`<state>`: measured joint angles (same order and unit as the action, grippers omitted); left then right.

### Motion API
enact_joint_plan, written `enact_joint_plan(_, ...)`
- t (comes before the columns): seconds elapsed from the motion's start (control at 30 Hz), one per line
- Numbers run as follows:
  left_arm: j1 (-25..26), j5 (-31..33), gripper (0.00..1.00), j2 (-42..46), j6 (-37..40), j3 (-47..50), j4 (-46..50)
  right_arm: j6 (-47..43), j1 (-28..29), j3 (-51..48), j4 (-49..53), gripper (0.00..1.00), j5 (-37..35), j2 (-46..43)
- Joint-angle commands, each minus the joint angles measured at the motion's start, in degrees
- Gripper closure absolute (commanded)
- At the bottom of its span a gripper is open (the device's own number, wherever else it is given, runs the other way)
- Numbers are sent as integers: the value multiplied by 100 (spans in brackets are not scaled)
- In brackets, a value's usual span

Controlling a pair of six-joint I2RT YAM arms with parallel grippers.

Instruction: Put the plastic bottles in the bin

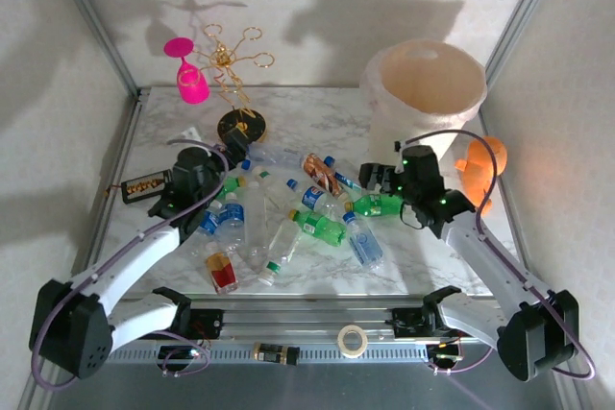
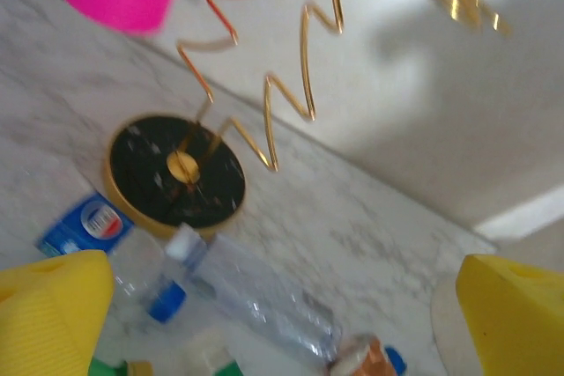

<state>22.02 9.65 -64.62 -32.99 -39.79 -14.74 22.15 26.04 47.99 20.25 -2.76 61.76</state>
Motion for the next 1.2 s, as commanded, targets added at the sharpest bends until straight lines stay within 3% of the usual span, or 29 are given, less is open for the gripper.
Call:
enact_joint_plan(0.0, 351, -171, 1, -401, -192, -255, -215, 319, 469, 352, 1255, 1, -23, 173)
enact_joint_plan(0.17, 780, 155, 1, -994, -196, -275, -656, 793, 1216, 501, 2110, 1, -659, 491)
enact_joint_plan(0.27, 838, -13, 1, -1286, -375, -220, -1041, 1032, 1605, 439, 2444, 1, -950, 717)
enact_joint_plan(0.4, 891, -296, 1, -1569, -346, -318, -1163, 1057, 1828, 168, 2348, 1, -820, 954)
enact_joint_plan(0.63, 927, -293, 1, -1559, -215, -347, -789, 982, 1878, -408, 1863, 2, -383, 1122)
enact_joint_plan(1.17, 988, -455, 1, -1775, -568, -202, -1089, 736, 1877, -702, 1189, 22, -252, 1685)
